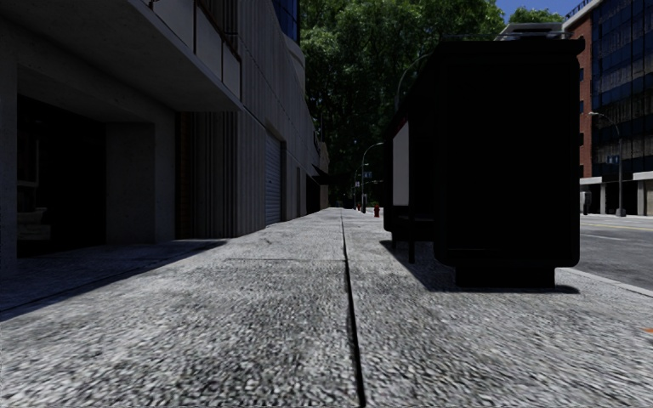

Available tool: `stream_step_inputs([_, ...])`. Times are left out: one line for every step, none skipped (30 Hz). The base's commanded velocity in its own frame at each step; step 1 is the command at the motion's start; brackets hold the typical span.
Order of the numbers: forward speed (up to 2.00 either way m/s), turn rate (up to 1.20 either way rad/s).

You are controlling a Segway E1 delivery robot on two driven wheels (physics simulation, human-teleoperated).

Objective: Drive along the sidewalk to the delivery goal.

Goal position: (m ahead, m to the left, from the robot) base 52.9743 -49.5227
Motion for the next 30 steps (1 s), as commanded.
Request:
stream_step_inputs([1.45, 0.00])
stream_step_inputs([1.45, 0.00])
stream_step_inputs([1.45, 0.00])
stream_step_inputs([1.45, 0.00])
stream_step_inputs([1.45, 0.00])
stream_step_inputs([1.45, 0.00])
stream_step_inputs([1.45, 0.00])
stream_step_inputs([1.45, 0.00])
stream_step_inputs([1.45, 0.00])
stream_step_inputs([1.45, 0.00])
stream_step_inputs([1.45, 0.00])
stream_step_inputs([1.45, 0.00])
stream_step_inputs([1.45, 0.00])
stream_step_inputs([1.45, 0.00])
stream_step_inputs([1.45, 0.00])
stream_step_inputs([1.45, 0.00])
stream_step_inputs([1.45, 0.00])
stream_step_inputs([1.46, 0.00])
stream_step_inputs([1.46, 0.00])
stream_step_inputs([1.46, 0.00])
stream_step_inputs([1.46, 0.00])
stream_step_inputs([1.46, 0.00])
stream_step_inputs([1.46, 0.00])
stream_step_inputs([1.46, 0.00])
stream_step_inputs([1.46, 0.00])
stream_step_inputs([1.46, 0.00])
stream_step_inputs([1.46, 0.00])
stream_step_inputs([1.46, 0.00])
stream_step_inputs([1.46, 0.00])
stream_step_inputs([1.46, 0.00])
